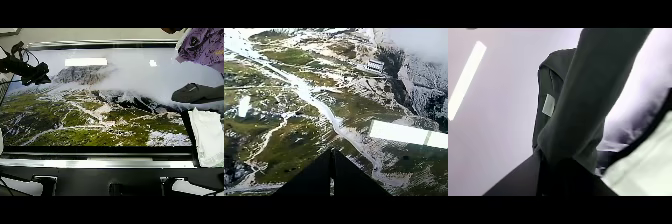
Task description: Fold the clothes and pants, and hang the long-sleeved shirts on hangers.
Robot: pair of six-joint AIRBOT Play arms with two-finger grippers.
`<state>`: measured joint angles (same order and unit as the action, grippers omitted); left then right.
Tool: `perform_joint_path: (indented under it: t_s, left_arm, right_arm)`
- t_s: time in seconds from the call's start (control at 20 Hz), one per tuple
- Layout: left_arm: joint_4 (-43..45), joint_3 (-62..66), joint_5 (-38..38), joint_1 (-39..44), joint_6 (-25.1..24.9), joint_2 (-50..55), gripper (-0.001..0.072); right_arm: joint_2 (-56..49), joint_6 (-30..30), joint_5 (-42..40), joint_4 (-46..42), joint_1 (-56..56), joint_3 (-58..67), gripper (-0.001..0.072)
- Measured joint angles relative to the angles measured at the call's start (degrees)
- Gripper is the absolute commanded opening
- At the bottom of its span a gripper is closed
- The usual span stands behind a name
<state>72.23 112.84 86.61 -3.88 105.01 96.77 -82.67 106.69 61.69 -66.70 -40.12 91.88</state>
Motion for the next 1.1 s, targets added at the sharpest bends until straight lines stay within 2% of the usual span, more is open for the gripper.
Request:
perform_joint_path:
  t_s: [0.3,0.65,0.8,1.1]
  left_arm:
    - [0.0,0.0,2.0,0.0,0.0,0.0,0.0017]
    - [0.0,0.0,2.6,0.0,0.0,0.0,0.0017]
    - [0.0,0.0,2.6,0.0,0.0,0.0,0.0017]
    - [0.0,0.0,2.6,0.0,0.0,0.0,0.0017]
  right_arm:
    - [4.2,5.9,7.3,-11.9,-0.3,0.0,0.0032]
    - [5.6,7.8,19.6,-22.6,-0.3,-1.7,0.0034]
    - [7.0,7.8,22.6,-27.4,-0.3,-6.9,0.0034]
    - [12.1,7.8,22.2,-35.9,-0.3,-22.4,0.0035]
